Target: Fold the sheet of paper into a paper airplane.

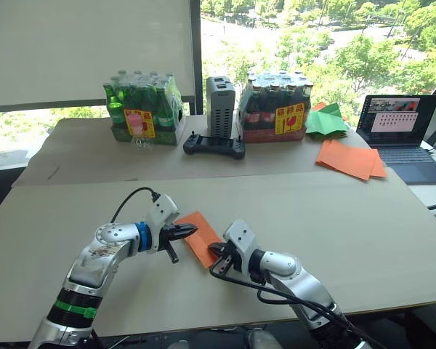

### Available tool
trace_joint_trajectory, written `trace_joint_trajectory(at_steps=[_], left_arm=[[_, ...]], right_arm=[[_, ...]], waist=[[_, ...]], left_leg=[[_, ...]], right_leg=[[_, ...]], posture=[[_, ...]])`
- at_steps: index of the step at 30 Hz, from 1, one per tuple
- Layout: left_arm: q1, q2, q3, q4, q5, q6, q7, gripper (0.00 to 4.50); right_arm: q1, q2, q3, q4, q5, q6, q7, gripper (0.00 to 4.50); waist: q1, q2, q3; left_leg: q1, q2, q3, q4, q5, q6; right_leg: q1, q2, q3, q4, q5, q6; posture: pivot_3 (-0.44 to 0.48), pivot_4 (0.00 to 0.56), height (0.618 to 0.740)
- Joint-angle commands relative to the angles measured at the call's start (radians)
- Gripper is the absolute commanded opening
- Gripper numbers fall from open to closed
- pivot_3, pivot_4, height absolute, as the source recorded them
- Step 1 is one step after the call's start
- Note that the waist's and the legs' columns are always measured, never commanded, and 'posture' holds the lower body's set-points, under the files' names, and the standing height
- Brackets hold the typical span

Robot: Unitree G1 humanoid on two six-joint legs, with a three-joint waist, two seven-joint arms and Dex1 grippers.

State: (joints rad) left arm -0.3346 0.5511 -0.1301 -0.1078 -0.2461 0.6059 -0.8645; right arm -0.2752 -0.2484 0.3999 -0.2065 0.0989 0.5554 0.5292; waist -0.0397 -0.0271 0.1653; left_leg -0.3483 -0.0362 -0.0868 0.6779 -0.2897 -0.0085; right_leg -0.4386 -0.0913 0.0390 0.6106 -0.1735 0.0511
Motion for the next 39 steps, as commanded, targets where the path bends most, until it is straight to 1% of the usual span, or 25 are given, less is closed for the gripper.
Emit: trace_joint_trajectory(at_steps=[1,5,10,15,25,36,39], left_arm=[[0.023,0.005,-0.063,0.027,0.057,-0.056,0.009,0.00],[0.054,0.038,-0.111,0.046,0.113,-0.111,0.002,0.00],[0.069,0.050,-0.111,0.030,0.112,-0.119,-0.002,0.00],[0.073,0.053,-0.109,0.018,0.111,-0.115,0.000,0.00],[0.087,0.062,-0.104,-0.001,0.114,-0.110,0.009,0.00],[0.095,0.071,-0.097,-0.014,0.112,-0.106,0.015,0.00],[0.100,0.073,-0.098,-0.021,0.112,-0.105,0.016,0.00]], right_arm=[[-0.040,-0.006,-0.022,-0.046,-0.001,0.038,0.001,0.03],[-0.107,-0.007,-0.024,-0.027,-0.007,0.057,0.005,0.03],[-0.196,0.013,-0.028,0.071,-0.030,0.058,-0.008,0.03],[-0.246,0.024,-0.026,0.144,-0.047,0.043,-0.003,0.03],[-0.267,0.055,-0.015,0.184,-0.056,0.030,0.012,0.03],[-0.299,0.092,-0.001,0.317,-0.086,0.027,0.038,0.03],[-0.338,0.112,0.008,0.376,-0.103,0.003,0.040,0.03]], waist=[[0.000,0.000,0.000],[0.001,0.000,0.000],[-0.003,0.000,-0.001],[-0.003,0.000,-0.001],[-0.004,0.001,-0.001],[-0.007,0.001,-0.001],[-0.009,0.001,-0.001]], left_leg=[[0.000,0.000,0.000,0.000,0.000,0.000],[0.000,0.000,0.000,0.000,0.000,0.000],[0.001,0.000,0.000,0.000,0.000,0.000],[0.001,0.000,0.000,0.000,0.000,0.000],[0.001,0.000,0.000,0.000,0.000,0.000],[0.003,0.001,0.001,0.000,0.000,0.000],[0.004,0.001,0.001,-0.001,0.000,0.000]], right_leg=[[0.000,0.000,0.000,0.000,0.000,0.000],[0.000,0.000,0.000,0.000,0.000,0.000],[0.000,0.000,0.000,0.000,0.000,0.000],[0.000,0.000,0.000,0.000,0.000,-0.001],[0.000,0.000,0.000,0.001,0.000,-0.001],[0.001,0.000,0.000,0.001,0.001,-0.001],[0.001,0.001,0.000,0.001,0.001,-0.002]], posture=[[0.000,0.150,0.723],[0.000,0.150,0.723],[0.000,0.150,0.723],[0.000,0.150,0.723],[0.000,0.150,0.723],[0.000,0.150,0.723],[0.000,0.150,0.723]])
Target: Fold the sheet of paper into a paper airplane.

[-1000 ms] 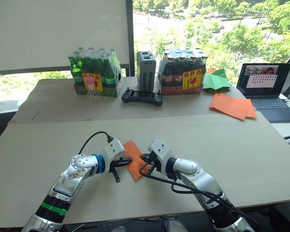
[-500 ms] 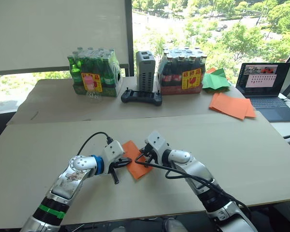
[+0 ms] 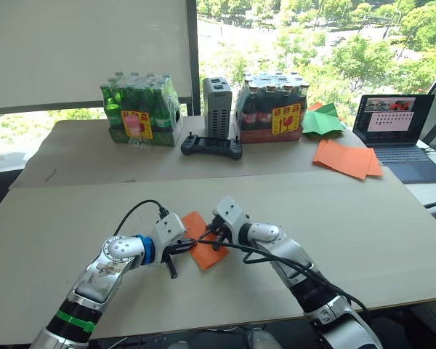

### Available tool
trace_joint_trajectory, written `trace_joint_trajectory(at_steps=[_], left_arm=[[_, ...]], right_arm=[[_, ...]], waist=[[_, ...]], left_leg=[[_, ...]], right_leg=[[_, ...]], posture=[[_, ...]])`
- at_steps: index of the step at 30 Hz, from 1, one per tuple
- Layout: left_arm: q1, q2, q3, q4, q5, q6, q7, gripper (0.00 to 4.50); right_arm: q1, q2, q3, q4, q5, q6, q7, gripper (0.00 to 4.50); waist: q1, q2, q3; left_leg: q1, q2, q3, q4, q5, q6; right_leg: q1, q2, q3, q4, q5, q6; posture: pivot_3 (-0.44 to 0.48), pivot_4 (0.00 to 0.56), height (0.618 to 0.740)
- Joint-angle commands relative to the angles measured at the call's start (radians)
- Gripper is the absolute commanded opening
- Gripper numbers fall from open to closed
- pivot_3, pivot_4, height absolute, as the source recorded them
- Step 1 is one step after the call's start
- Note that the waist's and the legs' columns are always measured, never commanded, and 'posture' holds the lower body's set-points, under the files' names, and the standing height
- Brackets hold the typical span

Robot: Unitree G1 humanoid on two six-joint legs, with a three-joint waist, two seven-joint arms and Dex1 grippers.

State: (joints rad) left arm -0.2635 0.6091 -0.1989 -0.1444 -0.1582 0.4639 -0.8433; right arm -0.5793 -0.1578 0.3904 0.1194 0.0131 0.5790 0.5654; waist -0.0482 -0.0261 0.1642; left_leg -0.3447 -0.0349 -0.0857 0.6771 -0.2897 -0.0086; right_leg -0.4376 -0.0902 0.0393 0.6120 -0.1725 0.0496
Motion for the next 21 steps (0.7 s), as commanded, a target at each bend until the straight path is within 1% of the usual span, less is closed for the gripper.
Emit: trace_joint_trajectory(at_steps=[1,10,21], left_arm=[[0.030,0.016,-0.030,0.015,0.024,0.036,-0.005,0.00],[0.030,0.020,-0.030,0.010,0.026,0.037,-0.002,0.00],[0.034,0.022,-0.032,-0.003,0.028,0.041,0.003,0.00]], right_arm=[[-0.047,0.030,0.017,0.070,-0.020,-0.027,0.003,0.03],[-0.148,0.089,-0.003,0.233,-0.037,-0.085,0.008,0.03],[-0.247,0.138,-0.034,0.423,-0.054,-0.176,-0.019,0.03]], waist=[[-0.002,0.000,0.000],[0.000,0.000,0.000],[-0.002,0.001,0.000]], left_leg=[[0.000,0.000,0.000,0.000,0.000,0.000],[0.001,0.000,0.000,0.000,0.000,0.000],[0.001,0.000,0.000,-0.001,0.000,0.000]], right_leg=[[0.000,0.000,0.000,0.000,0.000,0.000],[0.000,0.000,0.000,0.000,0.000,-0.001],[0.000,0.000,0.000,0.001,0.001,-0.001]], posture=[[0.000,0.150,0.723],[0.000,0.150,0.723],[0.000,0.150,0.723]])
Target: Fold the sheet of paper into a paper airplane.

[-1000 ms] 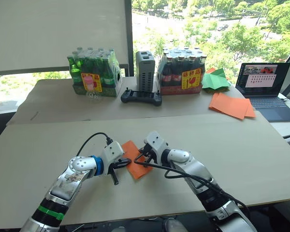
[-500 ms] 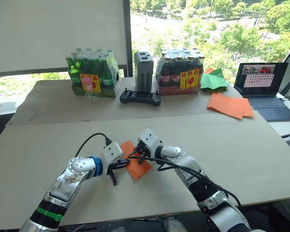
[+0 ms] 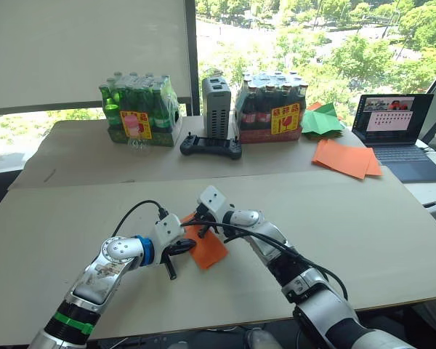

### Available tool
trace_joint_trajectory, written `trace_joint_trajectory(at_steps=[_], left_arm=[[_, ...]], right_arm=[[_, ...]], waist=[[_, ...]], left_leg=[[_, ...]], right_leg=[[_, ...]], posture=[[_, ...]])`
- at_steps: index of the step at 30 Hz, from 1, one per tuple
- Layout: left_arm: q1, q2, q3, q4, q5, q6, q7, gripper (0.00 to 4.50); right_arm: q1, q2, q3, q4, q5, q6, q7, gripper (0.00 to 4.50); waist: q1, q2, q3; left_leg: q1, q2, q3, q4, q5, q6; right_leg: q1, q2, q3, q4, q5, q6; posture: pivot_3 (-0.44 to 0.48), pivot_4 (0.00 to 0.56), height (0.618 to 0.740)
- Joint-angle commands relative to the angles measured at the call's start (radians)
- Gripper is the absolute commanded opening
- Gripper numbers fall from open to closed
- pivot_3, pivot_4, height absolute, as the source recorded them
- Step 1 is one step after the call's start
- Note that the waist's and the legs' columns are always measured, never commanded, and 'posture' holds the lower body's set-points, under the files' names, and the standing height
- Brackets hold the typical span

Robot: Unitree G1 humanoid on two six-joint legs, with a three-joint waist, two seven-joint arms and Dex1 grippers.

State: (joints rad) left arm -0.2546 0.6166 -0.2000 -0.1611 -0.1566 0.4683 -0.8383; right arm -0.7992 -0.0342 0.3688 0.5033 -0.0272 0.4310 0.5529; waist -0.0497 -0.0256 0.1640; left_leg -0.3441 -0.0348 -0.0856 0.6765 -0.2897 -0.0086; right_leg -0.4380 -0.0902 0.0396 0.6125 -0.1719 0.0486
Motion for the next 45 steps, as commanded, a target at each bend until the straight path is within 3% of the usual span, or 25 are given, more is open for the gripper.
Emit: trace_joint_trajectory(at_steps=[1,9,15,45], left_arm=[[0.024,0.014,-0.031,0.014,0.027,0.036,-0.001,0.00],[0.025,0.017,-0.030,0.010,0.028,0.037,-0.002,0.00],[0.020,0.019,-0.028,0.011,0.028,0.040,-0.002,0.00],[-0.012,0.017,-0.049,0.047,0.032,0.024,-0.026,0.00]], right_arm=[[-0.034,0.019,-0.014,0.052,-0.015,-0.034,-0.007,0.03],[-0.077,0.043,-0.036,0.173,-0.029,-0.100,-0.023,0.03],[-0.041,0.025,-0.036,0.128,-0.029,-0.092,0.013,0.03],[0.306,-0.142,0.042,-0.483,-0.039,0.274,0.057,0.03]], waist=[[0.000,0.000,0.000],[-0.002,0.000,0.000],[-0.008,0.000,0.000],[0.005,0.003,-0.002]], left_leg=[[0.000,0.000,0.000,0.000,0.000,0.000],[0.000,0.000,0.000,0.000,0.000,0.000],[0.000,0.000,0.000,0.000,0.000,0.000],[0.002,0.000,0.000,0.000,0.000,0.000]], right_leg=[[0.000,0.000,0.000,0.000,0.000,0.000],[0.000,0.000,0.000,0.000,0.000,0.000],[0.000,0.000,0.000,0.000,0.000,0.000],[0.002,0.000,0.000,0.000,0.000,0.001]], posture=[[0.000,0.150,0.723],[0.000,0.150,0.723],[0.000,0.150,0.723],[0.000,0.150,0.723]])
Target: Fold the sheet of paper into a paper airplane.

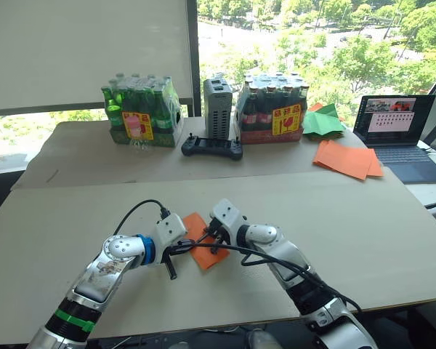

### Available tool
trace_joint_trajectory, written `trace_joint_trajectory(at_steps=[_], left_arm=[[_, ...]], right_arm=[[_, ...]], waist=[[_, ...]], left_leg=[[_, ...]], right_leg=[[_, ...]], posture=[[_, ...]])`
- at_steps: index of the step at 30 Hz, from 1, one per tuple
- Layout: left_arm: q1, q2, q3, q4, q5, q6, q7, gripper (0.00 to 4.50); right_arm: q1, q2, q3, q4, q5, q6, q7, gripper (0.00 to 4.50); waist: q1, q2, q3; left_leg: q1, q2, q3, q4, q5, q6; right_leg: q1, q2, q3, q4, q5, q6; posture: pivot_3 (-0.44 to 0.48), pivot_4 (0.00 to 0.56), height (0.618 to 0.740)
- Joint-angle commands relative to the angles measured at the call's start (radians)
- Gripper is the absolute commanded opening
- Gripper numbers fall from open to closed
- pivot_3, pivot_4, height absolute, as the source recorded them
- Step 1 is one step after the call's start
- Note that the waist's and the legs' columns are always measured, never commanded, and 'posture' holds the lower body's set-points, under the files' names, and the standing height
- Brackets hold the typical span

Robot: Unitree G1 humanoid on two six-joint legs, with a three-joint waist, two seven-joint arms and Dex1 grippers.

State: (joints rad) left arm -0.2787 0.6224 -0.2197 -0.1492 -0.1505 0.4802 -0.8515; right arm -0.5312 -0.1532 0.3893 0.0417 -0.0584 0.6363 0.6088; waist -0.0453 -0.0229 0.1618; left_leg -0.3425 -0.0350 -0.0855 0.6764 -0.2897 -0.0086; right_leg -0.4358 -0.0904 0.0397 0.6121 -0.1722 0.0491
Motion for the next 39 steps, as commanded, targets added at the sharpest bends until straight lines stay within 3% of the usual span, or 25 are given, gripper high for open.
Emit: trace_joint_trajectory(at_steps=[1,23,39], left_arm=[[0.012,0.012,-0.031,0.036,0.026,0.011,-0.015,0.00],[0.000,0.008,-0.040,0.054,0.030,-0.007,-0.031,0.00],[-0.003,0.003,-0.039,0.061,0.028,-0.017,-0.034,0.00]], right_arm=[[0.048,-0.030,0.021,-0.039,-0.007,0.079,0.000,0.03],[0.265,-0.181,0.023,-0.410,0.039,0.293,-0.025,0.03],[0.281,-0.224,-0.002,-0.541,0.100,0.329,-0.044,0.03]], waist=[[0.000,0.000,0.000],[0.007,0.000,0.000],[0.008,-0.001,0.000]], left_leg=[[0.000,0.000,0.000,0.000,0.000,0.000],[0.007,0.000,-0.001,0.000,-0.001,0.001],[0.006,0.000,-0.001,0.000,-0.001,0.001]], right_leg=[[0.000,0.000,0.000,0.000,0.000,0.000],[0.011,-0.001,-0.001,-0.003,-0.007,0.011],[0.011,-0.001,-0.001,-0.003,-0.008,0.013]], posture=[[0.000,0.150,0.723],[0.000,0.150,0.723],[0.000,0.150,0.723]])
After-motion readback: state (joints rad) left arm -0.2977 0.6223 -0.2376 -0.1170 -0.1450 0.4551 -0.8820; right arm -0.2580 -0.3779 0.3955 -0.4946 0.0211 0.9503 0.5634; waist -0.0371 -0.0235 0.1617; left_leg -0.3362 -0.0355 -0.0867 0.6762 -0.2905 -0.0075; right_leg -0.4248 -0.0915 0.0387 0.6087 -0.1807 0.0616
